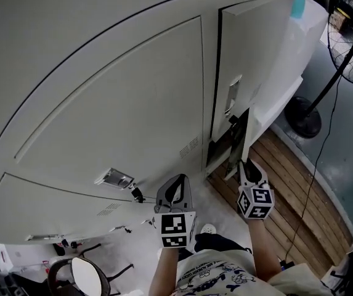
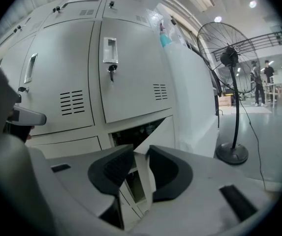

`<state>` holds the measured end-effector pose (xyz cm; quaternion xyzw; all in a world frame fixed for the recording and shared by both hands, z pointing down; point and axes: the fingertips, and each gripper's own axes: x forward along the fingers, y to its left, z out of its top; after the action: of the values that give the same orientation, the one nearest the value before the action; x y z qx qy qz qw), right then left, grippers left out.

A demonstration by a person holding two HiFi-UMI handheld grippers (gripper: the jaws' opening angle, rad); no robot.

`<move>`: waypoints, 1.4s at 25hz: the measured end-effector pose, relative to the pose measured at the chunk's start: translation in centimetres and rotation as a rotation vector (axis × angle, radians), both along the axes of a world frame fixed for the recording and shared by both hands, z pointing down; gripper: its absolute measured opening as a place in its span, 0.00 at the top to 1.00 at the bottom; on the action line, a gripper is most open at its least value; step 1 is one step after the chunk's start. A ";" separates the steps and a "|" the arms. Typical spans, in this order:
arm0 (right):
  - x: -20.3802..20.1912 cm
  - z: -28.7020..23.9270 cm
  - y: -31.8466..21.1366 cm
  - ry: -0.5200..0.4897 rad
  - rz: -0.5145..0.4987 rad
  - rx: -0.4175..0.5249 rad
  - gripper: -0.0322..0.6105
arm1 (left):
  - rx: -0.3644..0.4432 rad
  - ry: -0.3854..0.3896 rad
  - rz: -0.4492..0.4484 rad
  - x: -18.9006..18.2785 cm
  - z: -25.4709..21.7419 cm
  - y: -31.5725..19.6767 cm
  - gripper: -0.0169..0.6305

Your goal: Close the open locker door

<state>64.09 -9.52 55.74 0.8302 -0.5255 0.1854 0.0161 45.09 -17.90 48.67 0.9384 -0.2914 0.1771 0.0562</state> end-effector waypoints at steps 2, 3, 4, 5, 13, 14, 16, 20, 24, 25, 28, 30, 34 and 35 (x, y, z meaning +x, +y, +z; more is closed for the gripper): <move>-0.6 0.0 -1.0 0.000 -0.025 0.003 0.79 | 0.001 -0.002 -0.015 -0.5 0.0 -0.3 0.97; -1.0 0.0 -1.5 0.001 -0.039 0.004 0.79 | 0.002 -0.002 -0.021 -0.7 0.0 -0.4 0.97; -1.3 0.0 -2.0 0.001 -0.052 0.004 0.79 | 0.003 -0.002 -0.027 -0.9 0.0 -0.6 0.97; -1.6 0.0 -2.5 0.001 -0.064 0.003 0.80 | 0.004 -0.002 -0.033 -1.2 -0.1 -0.7 0.97; -3.0 0.0 -5.9 0.016 -0.128 0.006 0.84 | 0.012 -0.009 -0.091 -2.9 -0.1 -2.1 0.97; -3.1 0.0 -6.3 0.018 -0.134 0.006 0.84 | 0.012 -0.011 -0.095 -3.0 0.0 -2.2 0.97; -3.3 0.0 -7.0 0.020 -0.146 0.010 0.84 | 0.011 -0.013 -0.101 -3.1 0.1 -2.2 0.97; -3.6 0.0 -8.4 0.026 -0.174 0.018 0.85 | 0.012 -0.017 -0.098 -3.1 0.4 -2.0 0.97; -3.9 0.0 -9.9 0.032 -0.202 0.029 0.85 | 0.011 -0.025 -0.098 -3.2 0.7 -1.9 0.97; -4.0 0.0 -10.2 0.033 -0.209 0.031 0.85 | 0.010 -0.025 -0.102 -3.3 0.7 -1.9 0.97; -4.1 0.0 -11.2 0.031 -0.224 0.039 0.86 | 0.011 -0.027 -0.116 -3.7 0.8 -2.0 0.97; -4.1 0.0 -11.7 0.029 -0.228 0.044 0.86 | 0.012 -0.032 -0.123 -4.0 0.9 -2.2 0.97; -4.3 -0.1 -12.3 0.030 -0.240 0.049 0.86 | 0.009 -0.035 -0.140 -4.5 1.0 -2.5 0.97; -4.3 -0.1 -12.3 0.030 -0.242 0.050 0.87 | 0.009 -0.034 -0.143 -4.6 1.0 -2.6 0.97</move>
<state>59.77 -21.87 55.67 0.7635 -0.6261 0.1564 0.0254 40.50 -20.49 49.66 0.9122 -0.3595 0.1872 0.0596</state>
